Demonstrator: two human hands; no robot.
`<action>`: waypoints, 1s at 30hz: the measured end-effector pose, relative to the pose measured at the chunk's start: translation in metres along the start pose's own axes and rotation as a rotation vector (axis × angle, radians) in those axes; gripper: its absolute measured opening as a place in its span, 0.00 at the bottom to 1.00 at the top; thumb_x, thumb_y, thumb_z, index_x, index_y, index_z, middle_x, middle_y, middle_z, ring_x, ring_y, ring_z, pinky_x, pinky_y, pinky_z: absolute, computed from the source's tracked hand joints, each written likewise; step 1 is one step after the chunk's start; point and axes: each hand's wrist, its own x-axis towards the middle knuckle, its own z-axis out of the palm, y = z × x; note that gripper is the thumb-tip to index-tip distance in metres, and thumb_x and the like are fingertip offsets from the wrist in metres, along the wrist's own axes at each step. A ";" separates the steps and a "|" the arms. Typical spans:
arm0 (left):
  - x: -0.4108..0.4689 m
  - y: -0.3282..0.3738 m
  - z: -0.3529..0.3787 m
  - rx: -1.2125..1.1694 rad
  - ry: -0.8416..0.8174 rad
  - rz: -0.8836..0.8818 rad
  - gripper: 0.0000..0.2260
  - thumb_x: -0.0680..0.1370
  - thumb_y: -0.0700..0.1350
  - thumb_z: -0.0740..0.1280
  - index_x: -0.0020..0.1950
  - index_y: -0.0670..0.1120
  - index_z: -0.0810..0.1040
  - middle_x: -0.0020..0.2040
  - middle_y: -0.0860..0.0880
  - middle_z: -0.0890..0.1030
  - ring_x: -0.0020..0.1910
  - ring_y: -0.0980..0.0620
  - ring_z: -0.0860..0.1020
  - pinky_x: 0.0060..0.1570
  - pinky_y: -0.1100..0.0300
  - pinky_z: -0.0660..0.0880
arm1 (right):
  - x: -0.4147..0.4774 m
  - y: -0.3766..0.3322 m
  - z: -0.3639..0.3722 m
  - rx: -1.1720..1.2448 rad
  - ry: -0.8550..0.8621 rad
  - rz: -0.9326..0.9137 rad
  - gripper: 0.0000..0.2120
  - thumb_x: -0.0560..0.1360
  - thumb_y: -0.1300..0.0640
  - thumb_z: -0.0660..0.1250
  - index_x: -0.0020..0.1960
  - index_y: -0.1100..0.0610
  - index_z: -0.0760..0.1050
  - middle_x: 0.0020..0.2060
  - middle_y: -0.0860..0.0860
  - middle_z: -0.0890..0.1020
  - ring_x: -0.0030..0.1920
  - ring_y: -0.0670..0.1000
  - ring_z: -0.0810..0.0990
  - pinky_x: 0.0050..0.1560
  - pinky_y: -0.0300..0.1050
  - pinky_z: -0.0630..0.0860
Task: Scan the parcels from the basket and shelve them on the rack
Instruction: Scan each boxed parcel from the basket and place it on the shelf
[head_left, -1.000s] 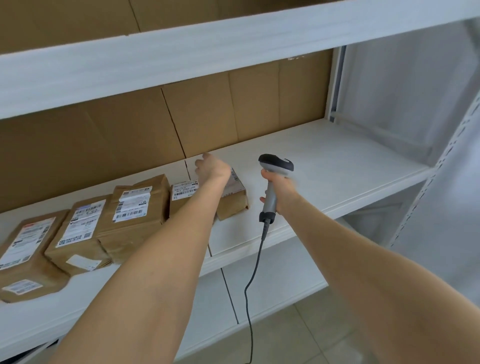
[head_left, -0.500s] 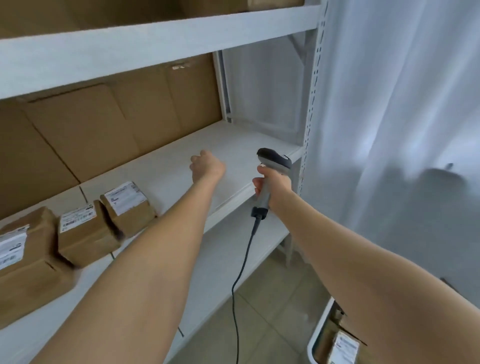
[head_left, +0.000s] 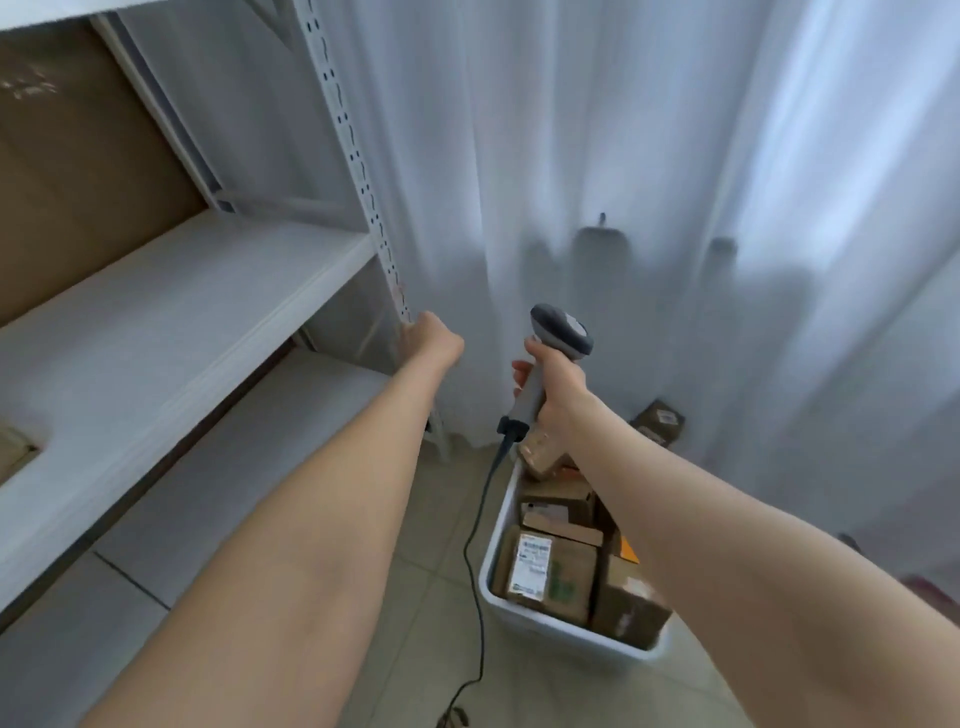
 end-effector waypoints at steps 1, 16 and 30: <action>-0.009 0.009 0.016 0.001 -0.038 0.015 0.22 0.77 0.41 0.61 0.71 0.44 0.66 0.72 0.41 0.63 0.65 0.40 0.71 0.62 0.49 0.73 | 0.002 -0.002 -0.020 0.038 0.025 0.005 0.16 0.75 0.55 0.71 0.61 0.57 0.75 0.38 0.52 0.81 0.38 0.50 0.78 0.47 0.47 0.76; -0.042 0.063 0.189 0.092 -0.359 0.124 0.23 0.77 0.41 0.64 0.72 0.43 0.66 0.71 0.39 0.63 0.66 0.39 0.69 0.67 0.50 0.67 | 0.063 0.001 -0.194 0.168 0.280 0.066 0.10 0.73 0.54 0.74 0.49 0.55 0.76 0.39 0.52 0.83 0.39 0.50 0.81 0.51 0.47 0.80; 0.121 0.009 0.318 0.210 -0.449 0.070 0.22 0.78 0.41 0.63 0.72 0.41 0.65 0.70 0.39 0.67 0.67 0.41 0.69 0.65 0.54 0.67 | 0.253 0.075 -0.179 0.199 0.355 0.231 0.14 0.73 0.53 0.73 0.56 0.57 0.77 0.43 0.53 0.83 0.45 0.51 0.83 0.47 0.47 0.80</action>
